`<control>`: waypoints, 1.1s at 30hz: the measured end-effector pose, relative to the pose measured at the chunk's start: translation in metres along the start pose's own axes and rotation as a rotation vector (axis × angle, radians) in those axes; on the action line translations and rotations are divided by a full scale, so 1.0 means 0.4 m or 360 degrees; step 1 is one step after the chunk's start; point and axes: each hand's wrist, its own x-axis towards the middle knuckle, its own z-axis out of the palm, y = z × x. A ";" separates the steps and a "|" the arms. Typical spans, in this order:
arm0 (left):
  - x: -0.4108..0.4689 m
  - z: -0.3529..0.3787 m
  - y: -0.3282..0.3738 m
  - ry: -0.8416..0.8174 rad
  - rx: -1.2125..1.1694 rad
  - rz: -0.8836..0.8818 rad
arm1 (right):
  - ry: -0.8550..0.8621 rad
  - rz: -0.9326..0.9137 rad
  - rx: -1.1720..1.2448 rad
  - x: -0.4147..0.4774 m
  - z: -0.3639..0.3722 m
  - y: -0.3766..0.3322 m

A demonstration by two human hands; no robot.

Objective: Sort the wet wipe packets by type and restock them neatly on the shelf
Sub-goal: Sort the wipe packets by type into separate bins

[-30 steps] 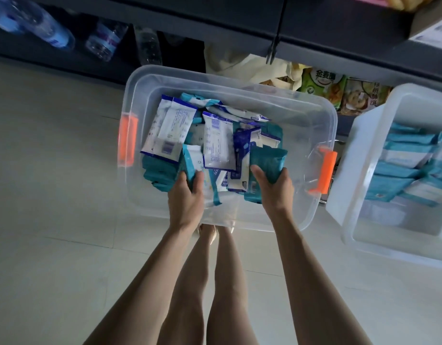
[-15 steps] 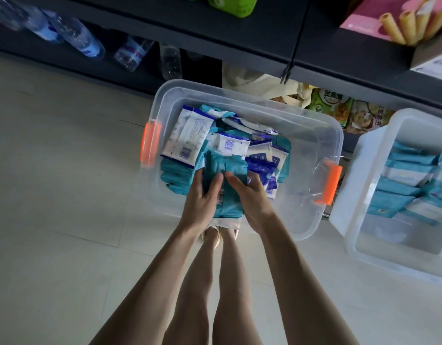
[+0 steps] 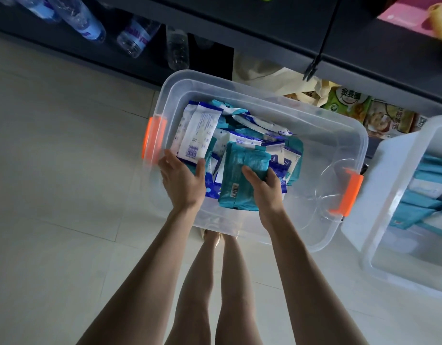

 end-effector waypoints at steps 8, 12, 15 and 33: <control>-0.013 0.008 0.010 -0.0069 0.0148 0.0099 | -0.0027 0.0055 0.0116 0.023 -0.008 -0.004; 0.008 0.015 0.005 -0.0012 0.0161 0.0163 | -0.0064 -0.0004 0.0018 0.034 -0.001 -0.010; 0.034 -0.008 0.016 -0.0016 0.0016 0.0047 | -0.0088 -0.0042 -0.0017 0.050 0.013 -0.016; -0.052 -0.103 0.057 -0.0618 -0.0986 -0.0334 | -0.0171 0.0054 0.0111 -0.009 -0.037 -0.063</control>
